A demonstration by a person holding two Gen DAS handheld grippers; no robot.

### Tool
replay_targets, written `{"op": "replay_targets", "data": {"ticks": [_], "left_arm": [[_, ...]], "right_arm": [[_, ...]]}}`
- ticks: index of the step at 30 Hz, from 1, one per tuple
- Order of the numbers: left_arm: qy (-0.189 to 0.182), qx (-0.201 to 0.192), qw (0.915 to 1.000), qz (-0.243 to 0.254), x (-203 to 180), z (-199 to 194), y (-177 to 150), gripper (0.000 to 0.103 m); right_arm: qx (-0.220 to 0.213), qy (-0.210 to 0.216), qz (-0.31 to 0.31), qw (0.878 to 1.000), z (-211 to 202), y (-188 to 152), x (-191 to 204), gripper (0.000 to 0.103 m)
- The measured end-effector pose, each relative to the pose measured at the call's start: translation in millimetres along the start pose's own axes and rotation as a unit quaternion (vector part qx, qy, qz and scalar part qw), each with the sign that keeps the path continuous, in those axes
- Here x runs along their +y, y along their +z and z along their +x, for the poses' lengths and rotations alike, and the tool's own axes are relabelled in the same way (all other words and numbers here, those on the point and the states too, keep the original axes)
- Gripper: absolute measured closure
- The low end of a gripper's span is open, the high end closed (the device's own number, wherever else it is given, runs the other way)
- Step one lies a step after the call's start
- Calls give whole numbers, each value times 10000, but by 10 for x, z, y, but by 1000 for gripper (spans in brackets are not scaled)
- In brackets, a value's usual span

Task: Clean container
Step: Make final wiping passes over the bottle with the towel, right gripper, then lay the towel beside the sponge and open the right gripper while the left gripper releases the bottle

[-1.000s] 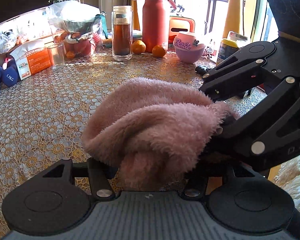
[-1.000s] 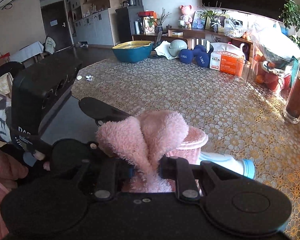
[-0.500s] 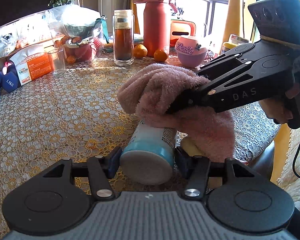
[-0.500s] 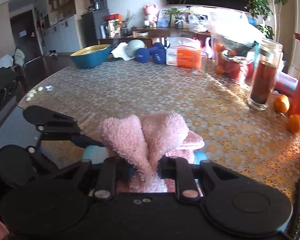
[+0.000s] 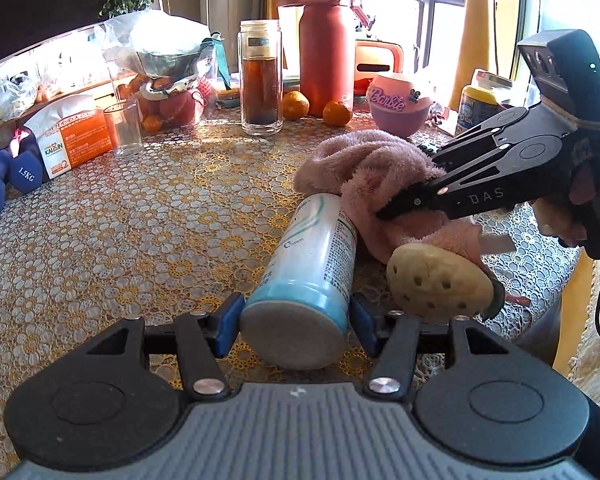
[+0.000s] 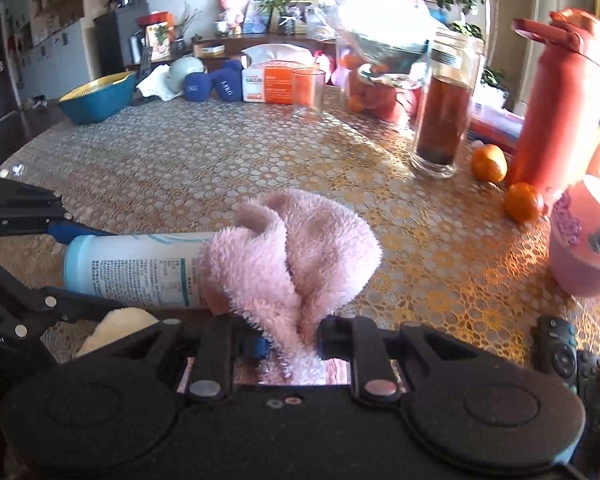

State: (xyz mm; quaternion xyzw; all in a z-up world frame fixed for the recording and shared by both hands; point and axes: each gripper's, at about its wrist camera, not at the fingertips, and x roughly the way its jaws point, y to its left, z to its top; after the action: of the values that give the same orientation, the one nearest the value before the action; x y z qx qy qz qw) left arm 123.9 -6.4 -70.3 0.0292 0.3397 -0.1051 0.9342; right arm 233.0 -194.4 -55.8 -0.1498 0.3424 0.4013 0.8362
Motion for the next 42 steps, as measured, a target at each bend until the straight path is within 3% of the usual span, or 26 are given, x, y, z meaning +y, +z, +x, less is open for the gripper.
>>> {"op": "replay_targets", "data": {"ticks": [4,11,18,24,31,42], "left_arm": [[-8,32,10000,-51,26,24,-10,46],[-8,42,10000,-80,29,34,-26,46],[-1,69,9999,-81,25,45,-40,46],[26,80,9999,-113,14,54,-64,46],[58,65,9999,-92,-7,46,-70,46],[61,61,9999,-94,-7,49,-70,46]], "right_arm": [[-383,23,-46,9993,-183,72,109,84],[-836,748,-692,9913,-463,287,583,84],[-628,1301,-1058,9838,-331,285,959,84],[-459,1521,-719,9847,-193,218,947,84],[-357,1386,-690,9873,-63,211,905,84],[-406,664,-253,9966,24,261,479,84]]}}
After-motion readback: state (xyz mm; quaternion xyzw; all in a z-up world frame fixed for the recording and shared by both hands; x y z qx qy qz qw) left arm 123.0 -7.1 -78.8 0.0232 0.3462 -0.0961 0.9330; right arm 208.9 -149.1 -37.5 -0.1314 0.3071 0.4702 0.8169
